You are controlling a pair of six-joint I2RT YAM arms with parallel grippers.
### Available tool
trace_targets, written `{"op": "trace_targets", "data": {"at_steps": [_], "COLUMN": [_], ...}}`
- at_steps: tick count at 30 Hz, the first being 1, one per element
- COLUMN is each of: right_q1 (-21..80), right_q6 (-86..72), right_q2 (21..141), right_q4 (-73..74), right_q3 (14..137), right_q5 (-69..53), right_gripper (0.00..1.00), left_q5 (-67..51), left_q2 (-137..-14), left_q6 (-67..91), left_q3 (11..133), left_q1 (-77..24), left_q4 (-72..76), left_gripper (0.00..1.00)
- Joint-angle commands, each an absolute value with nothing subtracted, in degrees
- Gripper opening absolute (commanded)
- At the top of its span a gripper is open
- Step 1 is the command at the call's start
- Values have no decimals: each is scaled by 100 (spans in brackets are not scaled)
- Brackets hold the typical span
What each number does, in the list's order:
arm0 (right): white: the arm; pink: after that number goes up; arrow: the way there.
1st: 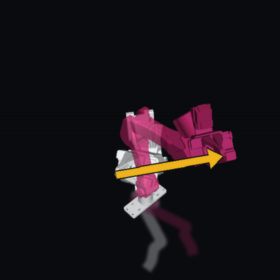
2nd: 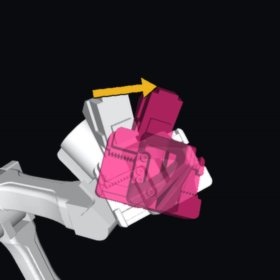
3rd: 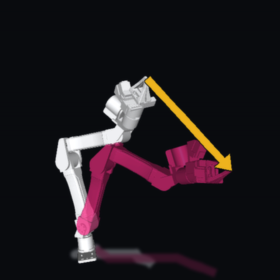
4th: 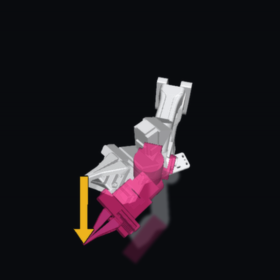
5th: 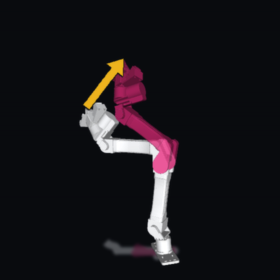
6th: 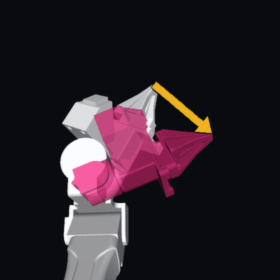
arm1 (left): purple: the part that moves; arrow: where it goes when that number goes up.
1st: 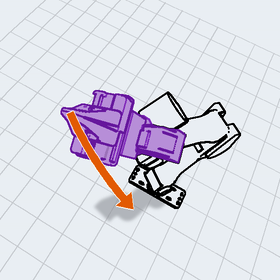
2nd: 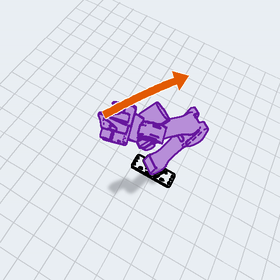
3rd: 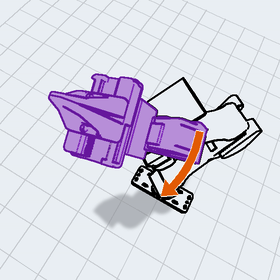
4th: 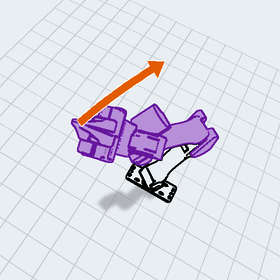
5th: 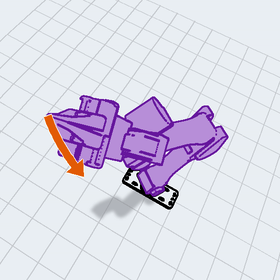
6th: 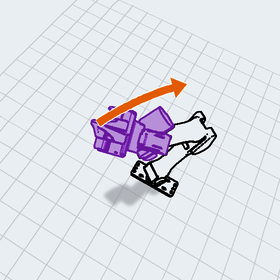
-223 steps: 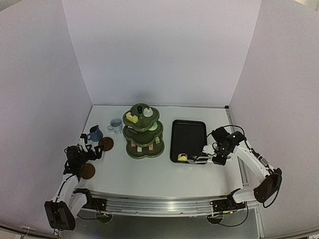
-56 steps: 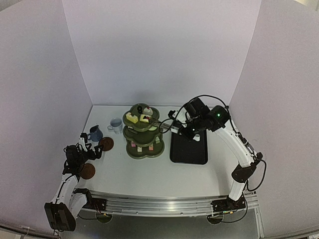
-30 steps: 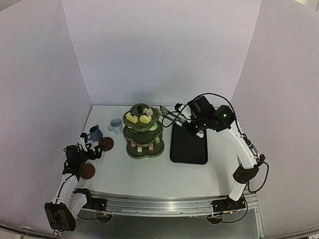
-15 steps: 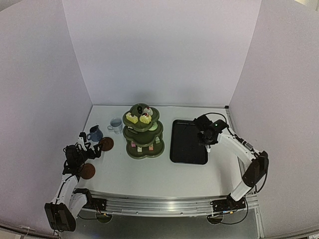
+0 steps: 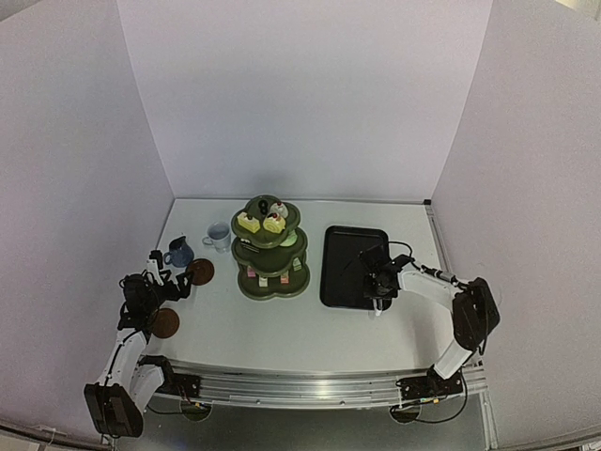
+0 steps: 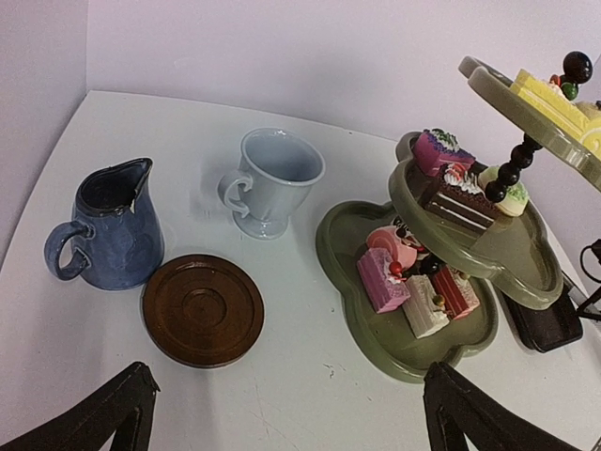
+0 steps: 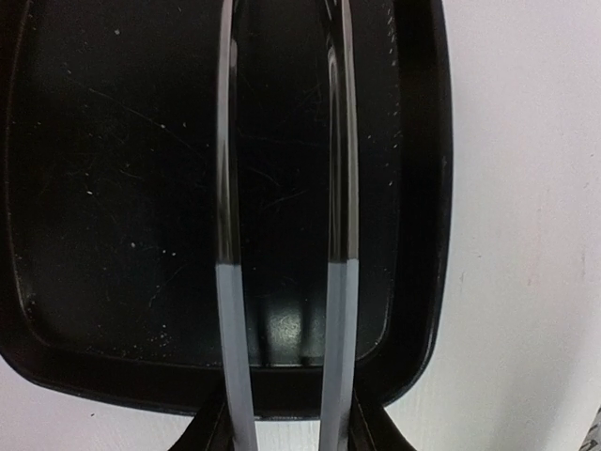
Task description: Serve the afternoon tea
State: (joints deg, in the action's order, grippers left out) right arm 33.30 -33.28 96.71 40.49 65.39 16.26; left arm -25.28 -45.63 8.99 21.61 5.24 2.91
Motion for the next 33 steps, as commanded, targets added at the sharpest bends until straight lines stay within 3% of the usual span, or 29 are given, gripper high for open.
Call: {"op": "trace_targets", "data": {"at_steps": [1,10,13,16,18,27,30,33], "right_q1": [3351,3349,3349,3349,3349,2937,2047,718], "right_q6": [-3579,-3558,-3569,-3516,-3431,-1724,-1028,-958], "right_q2": [9945,10177,10123,9924,9702,7675,6823,6695], "right_q4": [3489,3390,3393,3401,3414,2644,1618,1263], "right_q3": [6201,6094,6118,6155,6232,6238,5550,5073], "right_q5": [1445,1604,1686,1789,1893,3135,2446,1155], "right_gripper": [33,38,51,56,94,97,98,98], "left_q5": [-2431,-2417,-2329,-2151,-1963,-2087,-2298,-2415], "left_q2": [-4467,-4493,-4485,-4487,-4503,-4588,-4553,-4504], "left_q6": [819,826,842,908,984,1244,1315,1279], "left_q3": [2210,2171,2167,2148,2141,1999,1929,1833], "left_q1": [554,553,545,551,569,1445,1870,2253], "left_q4": [283,333,329,379,421,701,797,803], "left_gripper": [100,100,100,100,100,100,100,100]}}
